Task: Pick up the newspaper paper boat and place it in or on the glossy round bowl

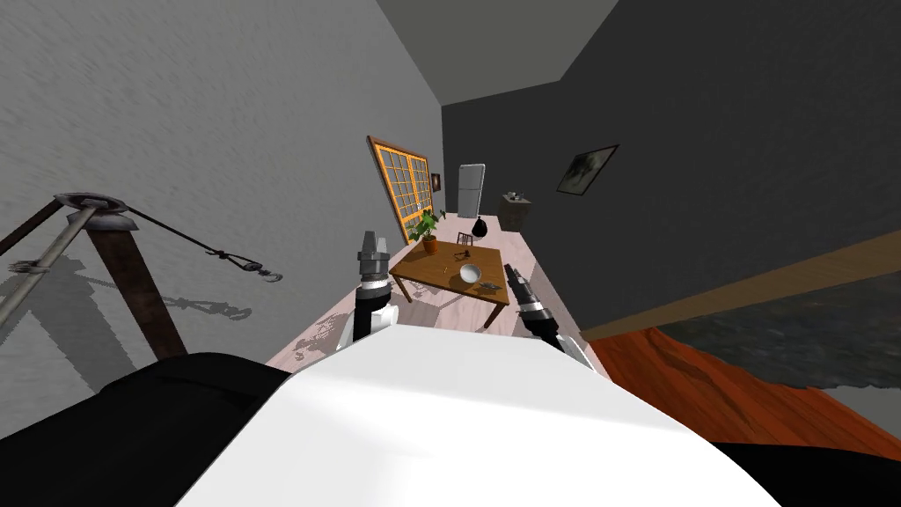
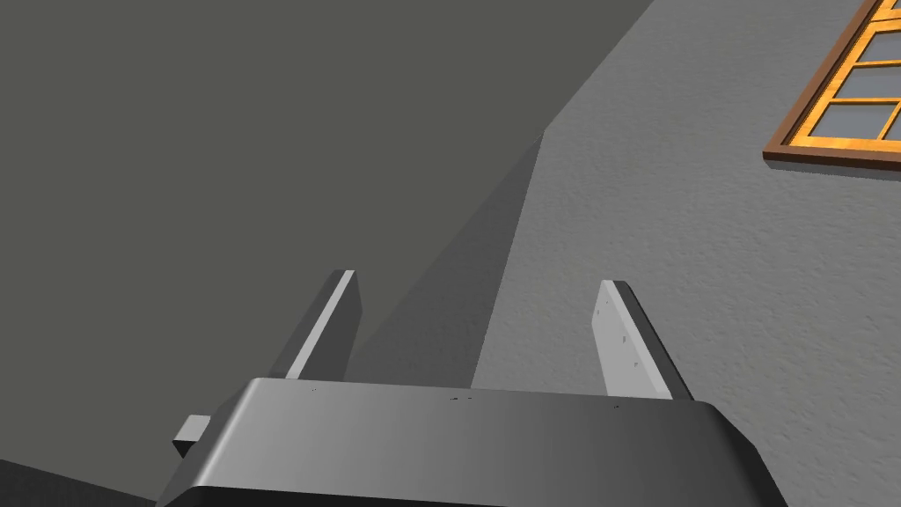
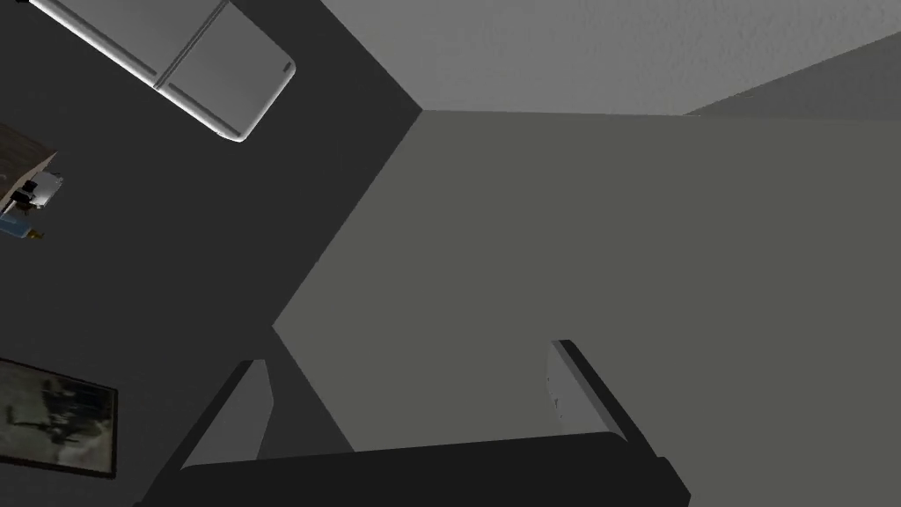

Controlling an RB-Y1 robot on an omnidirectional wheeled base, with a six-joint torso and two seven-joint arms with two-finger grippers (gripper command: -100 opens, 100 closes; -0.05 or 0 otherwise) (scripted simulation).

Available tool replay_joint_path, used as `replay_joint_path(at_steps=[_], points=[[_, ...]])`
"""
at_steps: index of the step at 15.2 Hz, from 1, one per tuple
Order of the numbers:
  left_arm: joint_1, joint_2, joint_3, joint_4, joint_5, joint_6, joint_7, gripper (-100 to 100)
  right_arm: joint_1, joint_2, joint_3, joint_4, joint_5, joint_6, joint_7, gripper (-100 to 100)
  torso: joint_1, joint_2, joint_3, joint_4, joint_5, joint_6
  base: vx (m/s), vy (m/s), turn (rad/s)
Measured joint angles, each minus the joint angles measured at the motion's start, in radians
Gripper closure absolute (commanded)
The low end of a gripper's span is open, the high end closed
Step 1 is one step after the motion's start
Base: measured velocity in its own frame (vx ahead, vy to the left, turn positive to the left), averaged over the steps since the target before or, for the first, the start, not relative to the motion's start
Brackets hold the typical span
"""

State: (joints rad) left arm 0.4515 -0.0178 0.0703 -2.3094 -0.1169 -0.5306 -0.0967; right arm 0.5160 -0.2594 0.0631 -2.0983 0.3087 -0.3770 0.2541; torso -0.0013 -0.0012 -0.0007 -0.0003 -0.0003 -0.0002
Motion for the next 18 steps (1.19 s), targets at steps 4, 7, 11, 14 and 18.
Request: replay_joint_path(at_steps=[4, 7, 11, 14, 18], points=[[0.0, 0.0, 0.0, 0.0, 0.0, 0.0, 0.0, 0, -0.014, -0.04, 0.01, 0.049, 0.078, 0.025, 0.023, -100, 0.0, 0.0, 0.0, 0.0, 0.0, 0.0, 0.013, -0.018, 0.089], [0.0, 0.0, 0.0, 0.0, 0.0, 0.0, 0.0, 0, -0.026, -0.065, 0.019, 0.092, 0.14, 0.038, 0.042, -100, 0.0, 0.0, 0.0, 0.0, 0.0, 0.0, 0.013, -0.018, 0.091], [0.0, 0.0, 0.0, 0.0, 0.0, 0.0, 0.0, 0, -0.036, -0.1, 0.033, 0.146, 0.224, 0.061, 0.068, -100, -0.001, 0.0, 0.0, 0.0, 0.0, 0.0, 0.015, -0.022, 0.112], [0.0, 0.0, 0.0, 0.0, 0.0, 0.0, 0.0, 0, -0.047, -0.127, 0.046, 0.193, 0.288, 0.078, 0.089, -100, -0.001, -0.001, 0.0, 0.0, 0.0, 0.0, 0.017, -0.027, 0.112], [0.0, 0.0, 0.0, 0.0, 0.0, 0.0, 0.0, 0, -0.064, -0.164, 0.063, 0.253, 0.37, 0.104, 0.11, -100, -0.001, -0.001, 0.0, 0.0, 0.0, 0.0, 0.018, -0.032, 0.136]])
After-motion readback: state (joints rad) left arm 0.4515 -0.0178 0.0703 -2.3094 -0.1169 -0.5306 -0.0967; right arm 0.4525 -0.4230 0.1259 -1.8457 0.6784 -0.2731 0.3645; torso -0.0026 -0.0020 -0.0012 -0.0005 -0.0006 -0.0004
